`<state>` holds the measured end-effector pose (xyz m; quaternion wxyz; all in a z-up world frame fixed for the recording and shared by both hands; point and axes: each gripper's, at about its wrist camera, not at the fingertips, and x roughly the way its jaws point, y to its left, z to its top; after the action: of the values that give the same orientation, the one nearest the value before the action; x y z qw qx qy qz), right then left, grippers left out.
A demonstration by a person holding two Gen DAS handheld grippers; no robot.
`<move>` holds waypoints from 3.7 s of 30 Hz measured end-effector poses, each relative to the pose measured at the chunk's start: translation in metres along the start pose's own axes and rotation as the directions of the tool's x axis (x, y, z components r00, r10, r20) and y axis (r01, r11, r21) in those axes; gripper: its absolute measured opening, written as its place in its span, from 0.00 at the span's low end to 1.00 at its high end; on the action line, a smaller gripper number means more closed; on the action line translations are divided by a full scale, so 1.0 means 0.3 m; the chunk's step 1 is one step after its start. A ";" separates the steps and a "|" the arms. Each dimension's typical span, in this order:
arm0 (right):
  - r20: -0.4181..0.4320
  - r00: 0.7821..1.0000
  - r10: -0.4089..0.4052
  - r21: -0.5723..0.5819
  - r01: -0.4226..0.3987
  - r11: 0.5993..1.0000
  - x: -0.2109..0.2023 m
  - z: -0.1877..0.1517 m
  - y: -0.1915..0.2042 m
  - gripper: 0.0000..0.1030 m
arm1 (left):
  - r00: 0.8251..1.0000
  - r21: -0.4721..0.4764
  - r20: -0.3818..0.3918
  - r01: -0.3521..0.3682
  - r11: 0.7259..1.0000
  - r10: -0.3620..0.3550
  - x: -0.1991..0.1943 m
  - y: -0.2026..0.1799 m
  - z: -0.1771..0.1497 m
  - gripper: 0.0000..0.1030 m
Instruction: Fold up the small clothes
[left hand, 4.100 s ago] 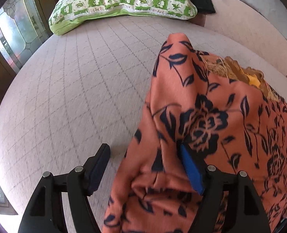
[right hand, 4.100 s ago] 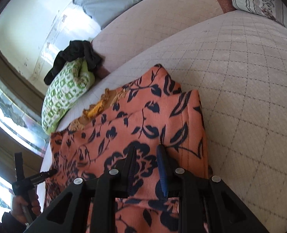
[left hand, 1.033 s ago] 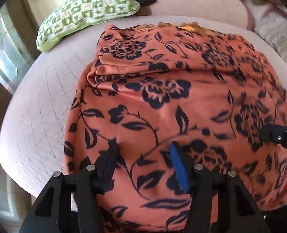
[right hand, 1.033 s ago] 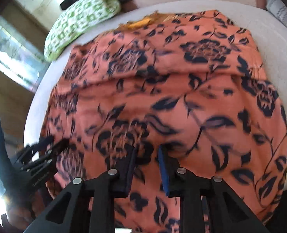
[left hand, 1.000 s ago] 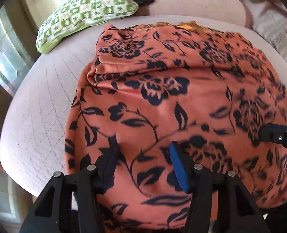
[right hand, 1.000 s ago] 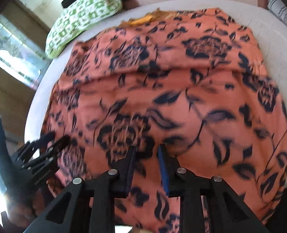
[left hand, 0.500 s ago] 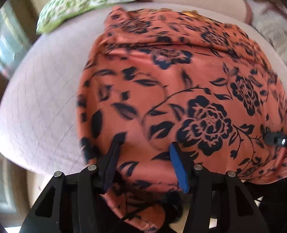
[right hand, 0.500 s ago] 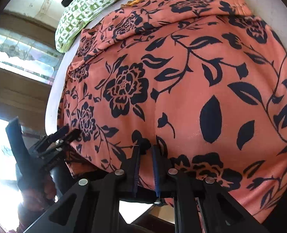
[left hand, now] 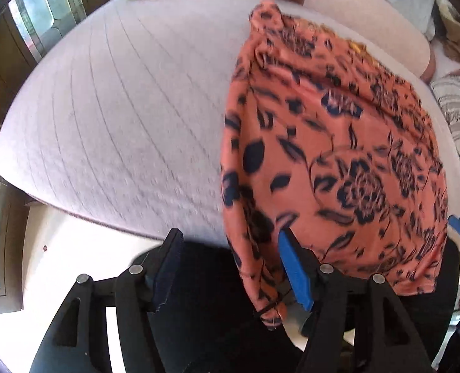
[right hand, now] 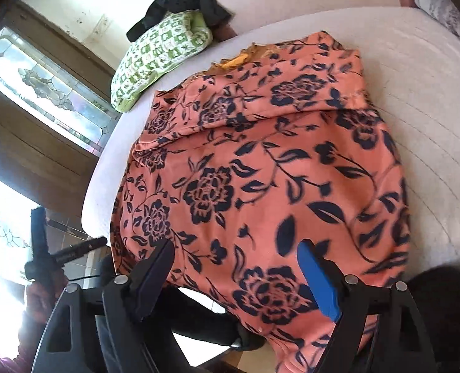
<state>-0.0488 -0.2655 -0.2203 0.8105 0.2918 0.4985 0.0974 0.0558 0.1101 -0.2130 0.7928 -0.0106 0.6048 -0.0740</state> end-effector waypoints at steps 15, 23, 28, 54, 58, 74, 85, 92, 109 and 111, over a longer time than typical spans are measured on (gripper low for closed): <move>0.059 0.998 0.022 0.141 -0.030 0.990 -0.117 -0.028 -0.140 0.81 | 0.993 0.028 -0.115 0.037 0.999 -0.034 0.153 -0.080 -0.031 0.22; -0.012 0.998 -0.055 0.212 0.056 0.976 -0.163 -0.089 -0.202 0.81 | 0.994 0.090 -0.111 -0.014 0.996 0.024 0.208 -0.146 -0.043 0.43; -0.096 0.983 -0.155 0.202 0.171 0.964 -0.120 -0.132 -0.228 0.81 | 0.996 0.128 -0.092 0.003 0.992 0.009 0.214 -0.157 -0.050 0.37; -0.143 0.989 0.029 0.091 -0.016 0.996 -0.030 -0.224 -0.202 0.05 | 0.991 0.149 -0.100 0.108 0.983 -0.094 0.227 -0.159 -0.105 0.09; -0.057 0.991 0.119 0.129 -0.111 0.985 -0.077 -0.139 -0.168 0.04 | 0.979 0.129 -0.100 0.189 0.973 -0.177 0.165 -0.143 -0.073 0.08; 0.066 0.997 -0.031 0.257 0.013 0.966 0.018 0.137 -0.233 0.06 | 0.974 0.022 0.046 0.222 0.975 -0.223 0.065 -0.110 0.148 0.08; 0.204 0.977 -0.055 0.183 0.017 0.983 -0.253 -0.003 -0.237 0.91 | 0.968 -0.056 0.023 0.251 0.966 -0.250 0.038 -0.006 0.003 0.61; 0.137 0.991 -0.001 0.242 -0.032 0.970 -0.230 -0.062 -0.277 0.91 | 0.977 0.014 0.060 0.203 0.979 -0.203 0.010 -0.048 0.002 0.74; 0.135 0.990 0.034 0.293 -0.073 0.953 -0.210 -0.079 -0.262 0.91 | 0.959 0.200 0.005 0.275 0.940 -0.282 0.110 -0.116 -0.010 0.09; 0.136 0.990 0.022 0.296 -0.062 0.953 -0.208 -0.072 -0.254 0.91 | 0.946 0.184 0.004 0.318 0.930 -0.324 0.086 -0.114 -0.016 0.09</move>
<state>-0.1078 -0.3471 -0.2242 0.7856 0.4277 0.4467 0.0183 0.0541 0.0732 -0.2354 0.7779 -0.0386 0.5722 -0.2569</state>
